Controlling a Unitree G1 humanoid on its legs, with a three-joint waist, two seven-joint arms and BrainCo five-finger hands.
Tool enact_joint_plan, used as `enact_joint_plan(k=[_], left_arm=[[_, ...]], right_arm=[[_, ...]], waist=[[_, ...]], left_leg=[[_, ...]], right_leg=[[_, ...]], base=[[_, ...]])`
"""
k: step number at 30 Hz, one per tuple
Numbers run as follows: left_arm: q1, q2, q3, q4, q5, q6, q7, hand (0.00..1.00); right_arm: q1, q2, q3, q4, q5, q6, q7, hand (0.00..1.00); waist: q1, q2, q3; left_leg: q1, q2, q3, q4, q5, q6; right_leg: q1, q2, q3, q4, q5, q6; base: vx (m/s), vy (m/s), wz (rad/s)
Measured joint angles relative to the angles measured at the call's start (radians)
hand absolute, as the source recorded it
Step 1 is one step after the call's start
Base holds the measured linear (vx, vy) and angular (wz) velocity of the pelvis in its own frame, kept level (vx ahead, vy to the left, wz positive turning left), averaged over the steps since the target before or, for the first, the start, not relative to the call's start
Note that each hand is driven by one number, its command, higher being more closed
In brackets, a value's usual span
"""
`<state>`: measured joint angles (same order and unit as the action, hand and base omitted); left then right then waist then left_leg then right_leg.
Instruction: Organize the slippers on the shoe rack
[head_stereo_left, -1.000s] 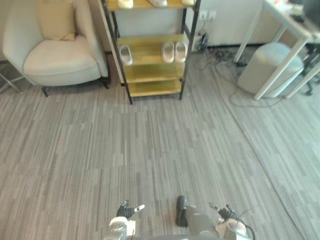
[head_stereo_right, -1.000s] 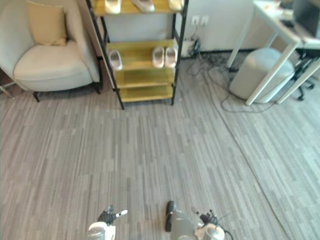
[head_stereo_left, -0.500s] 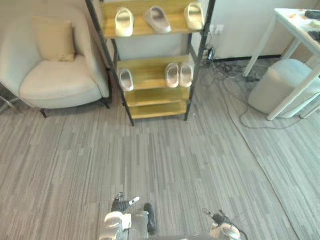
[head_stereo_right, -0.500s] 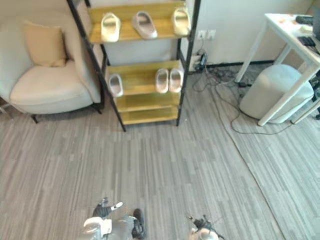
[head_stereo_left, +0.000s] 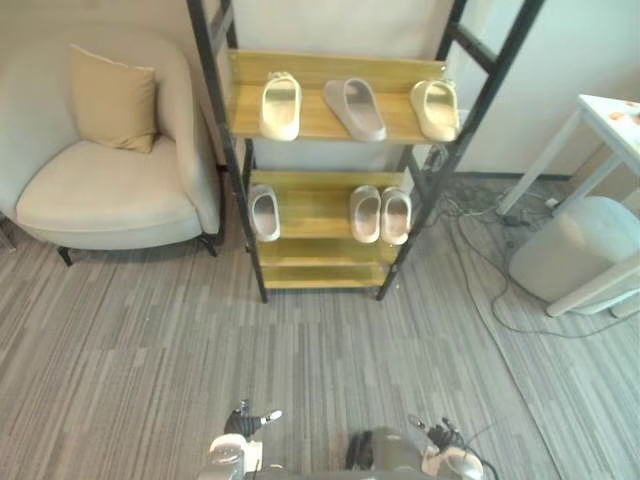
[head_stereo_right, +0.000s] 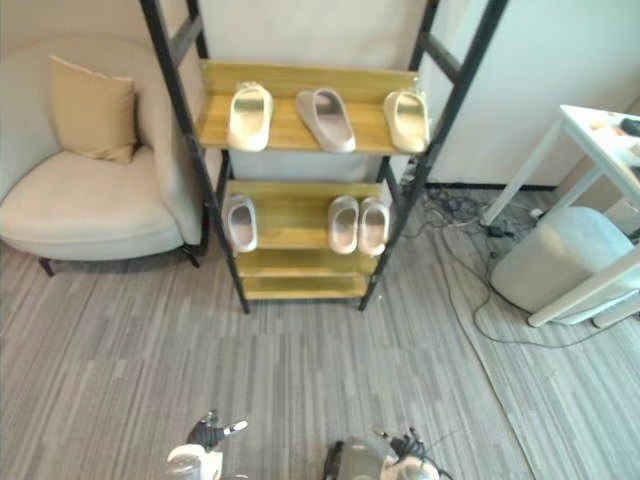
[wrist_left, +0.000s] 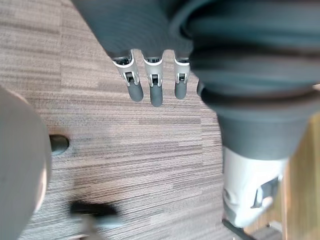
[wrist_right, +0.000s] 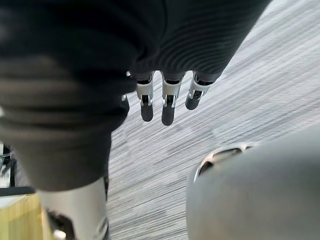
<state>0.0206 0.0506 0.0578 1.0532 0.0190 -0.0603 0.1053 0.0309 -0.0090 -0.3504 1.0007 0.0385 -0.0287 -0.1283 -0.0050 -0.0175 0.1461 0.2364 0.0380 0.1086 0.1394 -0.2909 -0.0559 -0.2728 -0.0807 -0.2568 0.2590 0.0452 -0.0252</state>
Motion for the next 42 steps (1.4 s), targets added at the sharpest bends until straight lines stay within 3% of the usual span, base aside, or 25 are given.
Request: enact_joint_plan(k=[1, 3, 5, 6, 7, 9, 10, 11, 13, 14, 15, 16, 17, 19, 21, 24, 25, 26, 27, 28, 30, 32, 33, 37, 42], left_arm=[[0.001, -0.011, 0.011, 0.002, 0.002, -0.002, -0.002, 0.0], [0.0, -0.034, 0.036, 0.001, 0.012, -0.002, -0.002, 0.0], [0.0, -0.038, 0.046, -0.002, 0.018, -0.001, -0.002, 0.0], [0.006, -0.039, 0.076, -0.013, 0.017, 0.0, -0.003, 0.0], [0.014, -0.037, 0.083, -0.024, 0.017, -0.001, -0.002, 0.0], [0.017, -0.033, 0.083, -0.035, 0.017, -0.001, -0.003, 0.0], [0.026, -0.031, 0.083, -0.059, 0.017, -0.002, -0.003, 0.0], [0.031, -0.033, 0.082, -0.067, 0.017, -0.002, -0.003, 0.0], [0.028, -0.028, 0.079, -0.069, 0.017, -0.002, -0.002, 0.0], [0.028, -0.029, 0.077, -0.068, 0.017, -0.002, -0.002, 0.0], [0.027, -0.029, 0.065, -0.059, 0.016, -0.002, -0.001, 0.0], [0.025, -0.028, 0.063, -0.058, 0.015, -0.003, -0.001, 0.0], [0.023, -0.008, 0.053, -0.05, 0.017, -0.005, -0.001, 0.0], [0.017, 0.013, 0.04, -0.047, 0.012, -0.014, -0.004, 0.0], [0.012, 0.018, 0.039, -0.037, 0.015, -0.014, -0.005, 0.0], [0.01, 0.017, 0.035, -0.022, 0.015, -0.015, -0.007, 0.0], [0.009, 0.014, 0.029, -0.012, 0.016, -0.012, -0.013, 0.0], [0.009, 0.014, 0.026, -0.009, 0.016, -0.012, -0.015, 0.0], [0.01, 0.023, 0.006, 0.001, 0.016, -0.011, -0.019, 0.0], [0.01, 0.031, -0.015, 0.003, 0.016, -0.009, -0.022, 0.0], [0.008, 0.041, -0.028, 0.019, 0.016, -0.003, -0.021, 0.0], [0.005, 0.044, -0.038, 0.02, 0.016, -0.001, -0.021, 0.0], [0.005, 0.055, -0.038, 0.02, 0.016, -0.001, -0.021, 0.0], [0.005, 0.03, -0.038, 0.049, 0.017, 0.001, -0.018, 0.0], [0.004, 0.03, -0.037, 0.06, 0.018, 0.001, -0.02, 0.0]], right_arm=[[-0.007, -0.006, 0.0, 0.004, -0.001, 0.002, 0.0, 0.0], [-0.017, -0.014, -0.003, 0.009, 0.001, 0.002, 0.0, 0.0], [-0.012, -0.022, -0.007, 0.006, 0.0, 0.003, -0.002, 0.0], [-0.002, -0.027, 0.017, 0.004, 0.0, 0.008, -0.001, 0.0], [0.009, -0.023, 0.041, -0.005, 0.0, 0.007, -0.002, 0.0], [0.011, -0.021, 0.038, -0.004, 0.001, 0.008, -0.002, 0.0], [0.012, -0.016, 0.038, -0.004, 0.002, 0.01, -0.003, 0.0], [0.012, -0.016, 0.037, -0.004, 0.002, 0.01, -0.003, 0.0], [0.009, -0.014, 0.034, -0.004, 0.003, 0.01, -0.005, 0.0], [0.01, -0.014, 0.03, -0.002, 0.003, 0.011, -0.006, 0.0], [0.017, -0.019, 0.01, 0.002, 0.002, 0.011, -0.006, 0.0], [0.017, -0.021, 0.007, 0.01, 0.002, 0.011, -0.006, 0.0], [0.016, -0.007, 0.009, 0.032, 0.002, 0.012, -0.006, 0.0], [0.013, 0.006, 0.007, 0.056, 0.002, 0.016, -0.006, 0.0], [0.006, 0.01, 0.008, 0.063, -0.001, 0.015, -0.005, 0.0], [0.006, 0.001, 0.008, 0.076, -0.006, 0.011, -0.003, 0.0], [0.002, -0.013, 0.012, 0.079, -0.028, 0.012, -0.002, 0.0], [0.001, -0.015, 0.013, 0.077, -0.034, 0.012, -0.002, 0.0], [0.0, -0.016, 0.009, 0.068, -0.038, 0.01, 0.0, 0.0], [-0.001, -0.014, 0.012, 0.068, -0.039, 0.008, 0.001, 0.0], [-0.001, -0.014, 0.034, 0.074, -0.039, 0.011, 0.001, 0.0], [-0.003, -0.015, 0.04, 0.074, -0.038, 0.01, 0.001, 0.0], [-0.004, -0.014, 0.041, 0.079, -0.039, 0.013, 0.001, 0.0], [-0.004, -0.046, 0.039, 0.108, -0.039, 0.016, 0.001, 0.0], [-0.004, -0.051, 0.04, 0.116, -0.038, 0.017, 0.0, 0.0]], waist=[[0.012, 0.026, -0.006], [0.01, 0.052, 0.002], [0.005, 0.067, 0.005], [0.007, 0.073, 0.008], [0.013, 0.07, 0.016], [0.014, 0.068, 0.016], [0.018, 0.062, 0.019], [0.022, 0.064, 0.018], [0.027, 0.062, 0.019], [0.03, 0.062, 0.018], [0.032, 0.068, 0.015], [0.038, 0.057, 0.018], [0.041, 0.026, 0.004], [0.044, -0.002, 0.005], [0.051, -0.011, 0.001], [0.056, -0.001, -0.003], [0.06, 0.01, -0.008], [0.059, 0.012, -0.007], [0.043, 0.01, -0.006], [0.032, 0.009, -0.009], [0.03, -0.004, -0.017], [0.025, -0.004, -0.017], [0.021, -0.025, -0.027], [0.018, 0.025, -0.057], [0.013, 0.022, -0.058]], left_leg=[[0.005, 0.025, -0.011, 0.009, 0.012, -0.023], [-0.008, 0.043, -0.019, 0.063, 0.038, -0.065], [-0.077, 0.067, -0.023, 0.267, 0.047, -0.08], [-0.18, 0.11, -0.015, 0.54, 0.121, -0.088], [-0.247, 0.159, 0.009, 0.723, 0.142, -0.068], [-0.313, 0.205, 0.061, 0.824, 0.086, -0.042], [-0.364, 0.222, 0.108, 0.812, 0.044, -0.024], [-0.405, 0.222, 0.128, 0.753, 0.028, -0.031], [-0.447, 0.186, 0.139, 0.52, 0.031, -0.038], [-0.445, 0.16, 0.135, 0.388, 0.057, -0.04], [-0.434, 0.123, 0.113, 0.209, 0.19, -0.006], [-0.421, 0.109, 0.119, 0.194, 0.189, 0.0], [-0.379, 0.062, 0.132, 0.116, 0.212, 0.017], [-0.379, 0.041, 0.139, 0.117, 0.204, 0.032], [-0.36, 0.027, 0.14, 0.124, 0.193, 0.047], [-0.321, 0.022, 0.132, 0.106, 0.161, 0.05], [-0.293, 0.026, 0.133, 0.067, 0.14, 0.041], [-0.285, 0.023, 0.133, 0.058, 0.141, 0.043], [-0.252, 0.014, 0.132, 0.031, 0.146, 0.05], [-0.235, 0.01, 0.129, 0.021, 0.145, 0.049], [-0.216, 0.007, 0.119, 0.013, 0.145, 0.048], [-0.218, 0.008, 0.1, 0.016, 0.149, 0.042], [-0.22, -0.012, 0.083, 0.017, 0.15, 0.03], [-0.209, 0.027, 0.043, -0.031, 0.166, -0.006], [-0.178, 0.055, 0.04, -0.056, 0.175, -0.022]], right_leg=[[0.011, 0.015, -0.005, 0.02, -0.027, -0.021], [0.026, 0.025, -0.023, 0.048, -0.081, -0.027], [0.085, 0.045, -0.038, 0.021, -0.113, -0.033], [0.164, 0.066, -0.04, -0.026, -0.13, -0.04], [0.224, 0.081, -0.037, -0.057, -0.148, -0.047], [0.285, 0.087, -0.033, -0.076, -0.168, -0.046], [0.33, 0.081, -0.016, -0.099, -0.181, -0.04], [0.351, 0.077, -0.003, -0.117, -0.185, -0.03], [0.383, 0.059, 0.01, -0.14, -0.191, -0.003], [0.395, 0.048, 0.016, -0.144, -0.197, 0.01], [0.403, 0.045, 0.024, -0.143, -0.213, 0.035], [0.406, 0.032, 0.032, -0.144, -0.217, 0.045], [0.412, 0.002, 0.05, -0.164, -0.208, 0.067], [0.421, -0.018, 0.057, -0.183, -0.205, 0.072], [0.439, -0.033, 0.073, -0.181, -0.184, 0.082], [0.422, -0.041, 0.085, -0.104, -0.185, 0.1], [0.355, -0.048, 0.101, 0.045, -0.219, 0.15], [0.335, -0.055, 0.104, 0.096, -0.222, 0.155], [0.253, -0.081, 0.105, 0.266, -0.225, 0.157], [0.228, -0.1, 0.102, 0.333, -0.262, 0.143], [0.211, -0.107, 0.09, 0.295, -0.318, 0.127], [0.199, -0.102, 0.095, 0.205, -0.316, 0.121], [0.204, -0.101, 0.116, 0.043, -0.213, 0.107], [0.274, -0.038, 0.102, -0.103, -0.17, 0.096], [0.317, 0.0, 0.103, -0.163, -0.145, 0.078]], base=[[0.77, -0.328, 0.31], [0.49, -0.224, 0.14], [0.39, -0.177, 0.18], [0.39, -0.106, -0.01], [0.37, -0.085, -0.08], [0.33, -0.067, -0.11], [0.35, -0.038, -0.27], [0.32, 0.036, -0.34], [0.33, 0.127, -0.24], [0.35, 0.19, -0.12], [0.28, 0.158, -0.08], [0.33, 0.163, 0.06], [0.31, 0.131, 0.1], [0.3, 0.112, 0.1], [0.26, 0.078, 0.02], [0.16, 0.065, -0.19], [0.06, 0.058, -0.32], [0.09, 0.081, -0.21], [0.08, 0.052, 0.11], [0.08, 0.046, 0.14], [0.1, -0.022, 0.26], [0.14, -0.075, 0.38], [0.15, -0.127, 0.45], [0.13, -0.131, 0.11], [0.03, -0.074, -0.06]])
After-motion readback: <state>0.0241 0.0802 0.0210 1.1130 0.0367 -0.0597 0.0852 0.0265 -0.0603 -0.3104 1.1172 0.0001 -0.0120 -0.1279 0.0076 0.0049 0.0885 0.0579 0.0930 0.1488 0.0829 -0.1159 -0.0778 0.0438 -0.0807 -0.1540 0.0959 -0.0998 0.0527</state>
